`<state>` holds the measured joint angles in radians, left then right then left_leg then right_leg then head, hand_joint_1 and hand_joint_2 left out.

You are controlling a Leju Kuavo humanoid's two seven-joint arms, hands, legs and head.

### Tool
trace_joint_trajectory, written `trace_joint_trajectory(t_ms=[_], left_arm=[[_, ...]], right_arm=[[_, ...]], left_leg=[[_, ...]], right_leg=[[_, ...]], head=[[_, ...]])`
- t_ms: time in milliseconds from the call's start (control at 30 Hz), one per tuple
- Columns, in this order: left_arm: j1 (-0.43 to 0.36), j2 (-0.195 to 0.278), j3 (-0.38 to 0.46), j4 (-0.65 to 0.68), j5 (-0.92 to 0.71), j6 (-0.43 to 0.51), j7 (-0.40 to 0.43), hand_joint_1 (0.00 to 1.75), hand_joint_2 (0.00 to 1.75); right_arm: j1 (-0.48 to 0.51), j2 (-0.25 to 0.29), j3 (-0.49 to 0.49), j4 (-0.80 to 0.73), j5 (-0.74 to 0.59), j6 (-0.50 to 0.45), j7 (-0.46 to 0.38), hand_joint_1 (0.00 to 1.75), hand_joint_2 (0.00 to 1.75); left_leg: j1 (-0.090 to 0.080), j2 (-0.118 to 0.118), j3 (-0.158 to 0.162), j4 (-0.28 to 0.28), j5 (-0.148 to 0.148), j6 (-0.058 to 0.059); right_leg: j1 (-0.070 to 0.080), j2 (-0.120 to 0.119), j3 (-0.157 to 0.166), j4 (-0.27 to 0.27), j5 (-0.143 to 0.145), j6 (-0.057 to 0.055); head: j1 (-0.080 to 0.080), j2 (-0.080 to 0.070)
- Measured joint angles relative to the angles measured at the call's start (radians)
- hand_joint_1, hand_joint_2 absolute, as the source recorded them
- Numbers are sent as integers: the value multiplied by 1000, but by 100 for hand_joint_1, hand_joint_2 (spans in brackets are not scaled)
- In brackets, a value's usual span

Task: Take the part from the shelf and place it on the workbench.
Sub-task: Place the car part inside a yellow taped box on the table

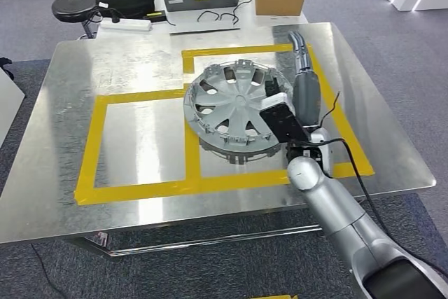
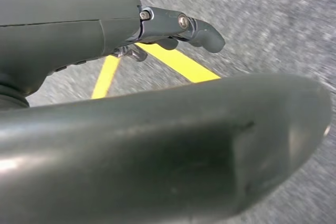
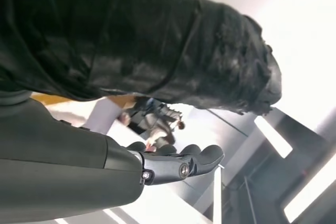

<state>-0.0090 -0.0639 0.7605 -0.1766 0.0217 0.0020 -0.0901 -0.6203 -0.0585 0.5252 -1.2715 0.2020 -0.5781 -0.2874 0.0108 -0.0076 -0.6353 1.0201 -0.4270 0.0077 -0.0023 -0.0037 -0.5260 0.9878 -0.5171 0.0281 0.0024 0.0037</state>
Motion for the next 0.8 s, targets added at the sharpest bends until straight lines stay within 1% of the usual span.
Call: trace_joint_trajectory(t_ms=[100,200,267,333,367,433,533,600,667,800], left_arm=[[1,-3,11,0,7,-38,-39,0,0],[1,-8,24,0,21,-59,-56,0,0],[2,-11,32,0,25,-55,-73,0,0],[4,-16,38,0,23,-45,-94,0,0],[5,-18,41,0,21,-41,-101,0,0],[7,-20,44,0,19,-38,-116,0,0],[7,-20,44,0,-1,-38,-152,0,0],[9,-20,43,0,-21,-18,-174,0,0],[12,-18,42,0,-40,8,-185,0,0],[21,-10,39,0,-58,22,-190,0,0]], right_arm=[[72,-2,-27,-115,-154,58,-83,0,0],[149,-2,-47,-215,-292,134,-138,0,0],[209,-4,-66,-277,-387,207,-182,0,0],[283,-8,-95,-348,-492,301,-236,0,0],[318,-10,-110,-379,-527,335,-255,0,0],[368,-15,-134,-425,-558,371,-274,0,0],[449,-19,-183,-498,-603,431,-323,0,0],[522,-18,-237,-561,-644,489,-371,0,0],[599,-13,-311,-623,-674,545,-400,0,0],[733,13,-523,-712,-744,632,-412,0,0]], left_leg=[[0,0,0,0,0,0],[0,0,0,0,-1,0],[0,0,2,0,-2,0],[0,-1,4,0,-5,1],[0,-1,4,0,-5,1],[-1,-1,4,0,-5,1],[-1,-1,7,0,-7,2],[-1,-1,10,0,-11,2],[-2,-2,11,0,-13,2],[-2,-2,14,0,-16,2]], right_leg=[[0,0,0,0,0,0],[0,0,-1,0,-1,0],[0,-1,-5,0,-3,0],[0,-2,-7,-1,-6,1],[0,-2,-3,-1,-7,2],[-1,-1,2,-1,-7,3],[-1,-2,-2,-1,-8,3],[-1,-3,-1,-1,-11,3],[-2,-3,1,-1,-13,3],[-2,-3,3,-1,-16,4]], head=[[0,0],[0,0],[0,0],[0,0],[0,0],[0,0],[0,0],[0,0],[0,0],[0,0]])
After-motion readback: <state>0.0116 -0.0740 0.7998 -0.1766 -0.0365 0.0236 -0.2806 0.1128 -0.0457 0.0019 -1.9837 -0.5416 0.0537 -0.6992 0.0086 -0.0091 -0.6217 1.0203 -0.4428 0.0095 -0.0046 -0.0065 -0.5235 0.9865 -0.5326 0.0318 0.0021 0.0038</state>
